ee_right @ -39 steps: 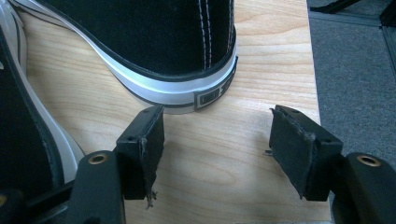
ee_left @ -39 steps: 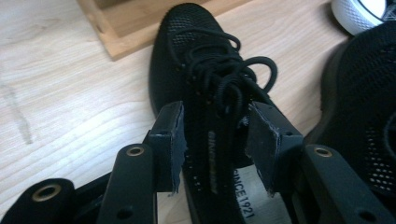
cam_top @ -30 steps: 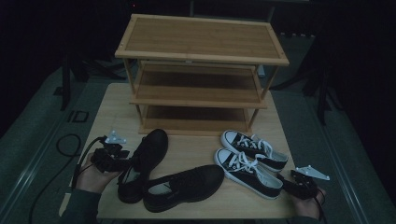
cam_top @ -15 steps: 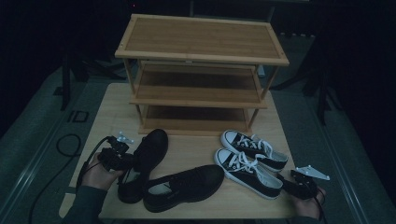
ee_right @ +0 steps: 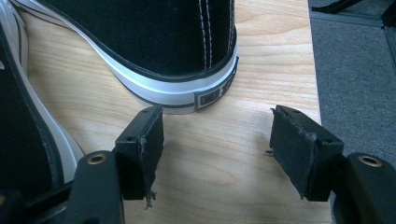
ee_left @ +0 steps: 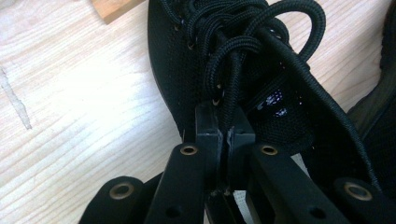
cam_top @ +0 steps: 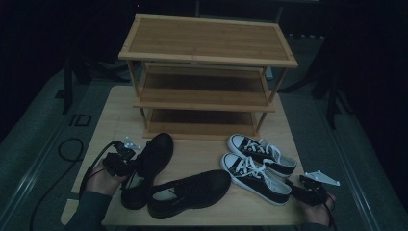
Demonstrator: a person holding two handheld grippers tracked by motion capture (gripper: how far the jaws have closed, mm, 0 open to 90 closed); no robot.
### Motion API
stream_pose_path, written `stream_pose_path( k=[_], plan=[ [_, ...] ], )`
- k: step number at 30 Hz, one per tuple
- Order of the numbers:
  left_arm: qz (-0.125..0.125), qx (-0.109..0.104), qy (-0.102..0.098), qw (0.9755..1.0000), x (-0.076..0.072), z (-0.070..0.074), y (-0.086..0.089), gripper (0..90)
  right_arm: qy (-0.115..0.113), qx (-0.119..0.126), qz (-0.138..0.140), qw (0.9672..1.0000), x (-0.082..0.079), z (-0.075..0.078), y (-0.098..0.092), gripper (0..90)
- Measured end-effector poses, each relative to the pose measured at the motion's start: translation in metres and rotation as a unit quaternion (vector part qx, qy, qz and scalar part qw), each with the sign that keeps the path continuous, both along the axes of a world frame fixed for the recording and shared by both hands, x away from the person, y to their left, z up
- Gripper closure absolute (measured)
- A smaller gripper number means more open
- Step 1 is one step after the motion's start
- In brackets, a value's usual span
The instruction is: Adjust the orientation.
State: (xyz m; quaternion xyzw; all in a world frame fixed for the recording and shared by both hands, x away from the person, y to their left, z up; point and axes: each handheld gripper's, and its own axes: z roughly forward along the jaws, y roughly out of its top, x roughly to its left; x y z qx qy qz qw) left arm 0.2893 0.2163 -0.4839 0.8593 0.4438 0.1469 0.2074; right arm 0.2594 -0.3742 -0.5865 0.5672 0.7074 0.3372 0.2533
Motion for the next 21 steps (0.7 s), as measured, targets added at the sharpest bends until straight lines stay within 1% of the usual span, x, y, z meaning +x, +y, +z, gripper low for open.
stream_pose_path(
  k=[2,5,6,8,10,11,12,13,16,17,18,21],
  plan=[
    [-0.008,-0.009,0.001,0.9999,0.002,0.000,0.002,87.6,0.000,0.000,0.000,1.0000,0.000,0.000,0.000,34.6],
    [-0.023,-0.016,-0.003,0.9996,0.004,0.002,0.006,87.6,0.000,0.000,0.000,1.0000,0.000,0.000,0.000,34.6],
    [-0.023,-0.016,-0.003,0.9996,0.004,0.002,0.006,87.6,0.000,0.000,0.000,1.0000,0.000,0.000,0.000,34.6],
    [-0.040,-0.014,-0.012,0.9990,0.008,0.005,0.007,87.6,0.000,0.000,0.000,1.0000,0.000,0.000,0.000,34.6],
    [-0.048,-0.011,-0.019,0.9986,0.013,0.007,0.008,87.7,0.000,0.001,0.001,1.0000,0.000,0.000,0.000,34.5],
    [-0.048,-0.011,-0.019,0.9986,0.013,0.007,0.008,87.7,0.000,0.001,0.001,1.0000,0.000,0.000,0.000,34.5],
    [-0.060,-0.013,-0.024,0.9978,0.019,0.009,0.009,87.7,0.000,0.000,0.001,1.0000,0.000,0.000,0.000,34.5],
    [-0.064,-0.014,-0.025,0.9976,0.022,0.010,0.010,87.7,0.000,0.000,0.001,1.0000,0.000,0.000,0.000,34.5],
    [-0.066,-0.012,-0.026,0.9974,0.030,0.012,0.012,87.7,0.000,0.001,0.001,1.0000,0.000,0.000,0.000,34.5],
    [-0.066,-0.012,-0.026,0.9974,0.030,0.012,0.012,87.8,0.000,0.001,0.001,1.0000,0.000,0.000,0.000,34.4],
    [-0.070,-0.015,-0.025,0.9971,0.035,0.012,0.014,87.7,0.001,0.001,0.001,1.0000,0.000,0.000,0.000,34.4],
    [-0.074,-0.019,-0.026,0.9967,0.042,0.012,0.017,87.8,0.001,0.002,0.001,1.0000,0.000,0.000,0.000,34.3]
  ],
)
